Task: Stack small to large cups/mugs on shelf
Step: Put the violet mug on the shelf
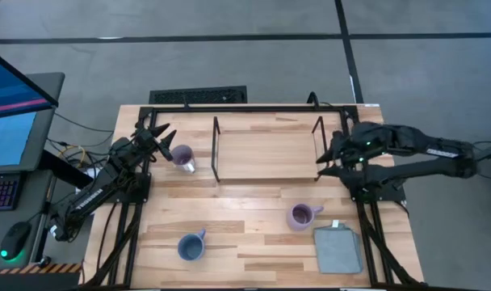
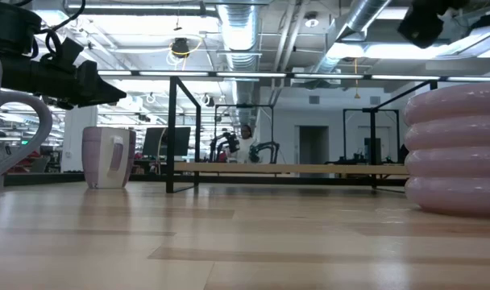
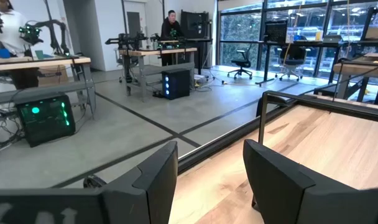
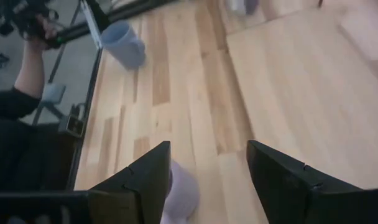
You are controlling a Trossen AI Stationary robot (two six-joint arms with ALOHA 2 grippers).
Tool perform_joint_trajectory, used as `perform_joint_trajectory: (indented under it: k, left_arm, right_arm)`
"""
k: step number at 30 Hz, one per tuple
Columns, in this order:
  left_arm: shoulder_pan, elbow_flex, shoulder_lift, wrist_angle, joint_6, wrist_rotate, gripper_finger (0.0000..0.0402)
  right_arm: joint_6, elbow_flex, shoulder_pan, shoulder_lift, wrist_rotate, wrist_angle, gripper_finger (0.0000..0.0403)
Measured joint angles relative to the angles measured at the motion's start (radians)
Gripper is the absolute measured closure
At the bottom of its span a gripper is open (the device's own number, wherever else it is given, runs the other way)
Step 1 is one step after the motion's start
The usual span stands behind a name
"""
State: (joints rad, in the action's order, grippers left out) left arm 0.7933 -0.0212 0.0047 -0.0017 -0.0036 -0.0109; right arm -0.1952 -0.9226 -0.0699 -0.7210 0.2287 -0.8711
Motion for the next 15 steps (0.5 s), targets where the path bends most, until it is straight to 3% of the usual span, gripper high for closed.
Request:
perform_joint_trajectory:
  k: [15]
  left_arm:
    - [0.000, 0.000, 0.000, 0.000, 0.000, -0.001, 0.0225]
  right_arm:
    - [-0.060, 0.000, 0.195, -0.171, 0.003, -0.102, 0.0168]
